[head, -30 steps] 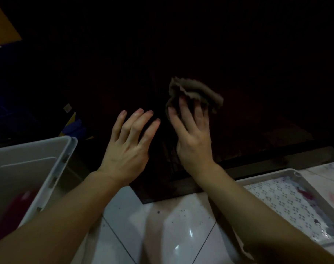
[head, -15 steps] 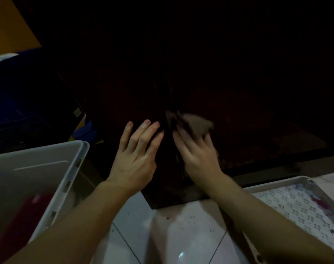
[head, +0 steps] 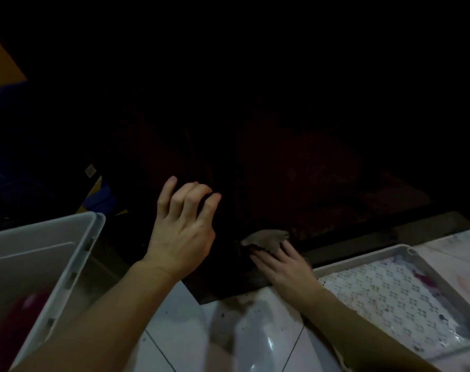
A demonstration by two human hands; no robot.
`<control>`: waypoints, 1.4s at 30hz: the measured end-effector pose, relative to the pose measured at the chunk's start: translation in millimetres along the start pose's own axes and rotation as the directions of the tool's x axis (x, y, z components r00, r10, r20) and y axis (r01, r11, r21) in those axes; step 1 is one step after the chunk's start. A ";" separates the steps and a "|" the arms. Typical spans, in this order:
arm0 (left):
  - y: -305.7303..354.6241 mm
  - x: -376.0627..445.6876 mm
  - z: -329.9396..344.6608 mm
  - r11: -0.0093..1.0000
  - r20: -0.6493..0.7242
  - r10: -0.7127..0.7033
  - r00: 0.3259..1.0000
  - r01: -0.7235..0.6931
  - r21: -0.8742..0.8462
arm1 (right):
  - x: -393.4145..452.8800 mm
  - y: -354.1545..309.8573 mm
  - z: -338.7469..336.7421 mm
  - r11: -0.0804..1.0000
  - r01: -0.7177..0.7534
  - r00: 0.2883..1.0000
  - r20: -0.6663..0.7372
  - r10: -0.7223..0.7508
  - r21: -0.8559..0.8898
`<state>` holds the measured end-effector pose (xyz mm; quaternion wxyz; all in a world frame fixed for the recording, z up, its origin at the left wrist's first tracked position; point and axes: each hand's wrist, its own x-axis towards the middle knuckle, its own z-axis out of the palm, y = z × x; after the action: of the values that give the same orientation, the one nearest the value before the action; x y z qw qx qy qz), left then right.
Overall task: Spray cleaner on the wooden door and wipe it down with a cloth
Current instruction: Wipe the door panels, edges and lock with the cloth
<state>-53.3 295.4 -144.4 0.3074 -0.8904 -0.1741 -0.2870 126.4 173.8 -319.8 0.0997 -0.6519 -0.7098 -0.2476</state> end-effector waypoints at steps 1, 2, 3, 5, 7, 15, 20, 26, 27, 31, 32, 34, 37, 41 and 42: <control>4.3 2.8 0.7 1.000 0.004 0.007 1.000 -0.007 -0.001 | -3.2 3.9 -0.3 1.000 -0.003 1.000 -0.008 0.003 0.002; 8.4 5.1 1.1 1.000 0.008 0.004 1.000 -0.004 0.000 | 2.0 8.9 -7.7 1.000 -0.015 0.998 -0.063 0.016 0.021; 11.2 6.6 1.6 1.000 0.009 -0.004 1.000 0.004 0.003 | 14.2 14.3 -21.6 0.998 -0.034 0.988 -0.151 0.040 0.046; 14.3 7.6 3.4 1.000 0.013 -0.016 1.000 0.015 0.014 | 48.9 29.7 -60.4 0.990 -0.107 0.926 -0.354 0.135 0.097; 16.7 8.0 5.7 1.000 0.023 -0.007 1.000 0.007 0.019 | 77.2 49.4 -92.4 0.973 -0.189 0.849 -0.477 0.229 0.130; 29.5 11.6 5.8 1.000 0.054 0.006 0.999 -0.004 -0.031 | -24.1 24.6 -7.8 0.933 -0.337 0.903 -0.239 0.357 0.123; 34.5 11.4 6.4 0.998 0.128 0.032 0.991 -0.026 -0.052 | 7.8 -8.8 -15.1 0.997 0.050 0.998 -0.038 -0.048 0.064; 39.7 14.0 8.5 0.996 0.146 0.065 0.987 -0.057 -0.063 | -7.0 29.3 -18.4 0.978 0.207 0.976 0.071 -0.204 -0.035; 41.6 14.4 10.2 0.995 0.150 0.077 0.986 -0.068 -0.068 | -21.9 46.2 -22.1 0.981 0.185 0.977 0.117 -0.177 -0.063; 58.4 22.5 16.4 0.988 0.162 0.127 0.979 -0.111 -0.106 | -93.2 108.9 -25.4 0.984 -0.077 0.960 0.254 0.117 -0.163; 63.3 26.6 16.4 0.987 0.162 0.134 0.978 -0.117 -0.113 | -106.4 119.4 -25.2 0.964 -0.199 0.934 0.262 0.241 -0.178; 74.3 33.9 18.3 0.984 0.163 0.144 0.976 -0.123 -0.129 | -121.8 125.6 -24.0 0.894 -0.400 0.865 0.242 0.441 -0.201; 78.6 35.6 20.6 0.983 0.162 0.146 0.976 -0.125 -0.132 | -104.0 96.8 -23.4 0.926 -0.356 0.902 0.211 0.376 -0.129; 93.9 42.5 26.3 0.979 0.171 0.169 0.971 -0.145 -0.146 | -52.0 55.1 -17.1 0.997 0.048 0.996 0.068 -0.052 0.059; 98.3 45.0 28.1 0.977 0.167 0.175 0.970 -0.150 -0.150 | -40.4 54.4 -17.9 0.992 0.105 0.994 0.036 -0.107 0.076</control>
<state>40.8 245.8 -178.6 0.2513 -0.9429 -0.1074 -0.1906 181.5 131.3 -311.2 0.0963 -0.6139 -0.7539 -0.2132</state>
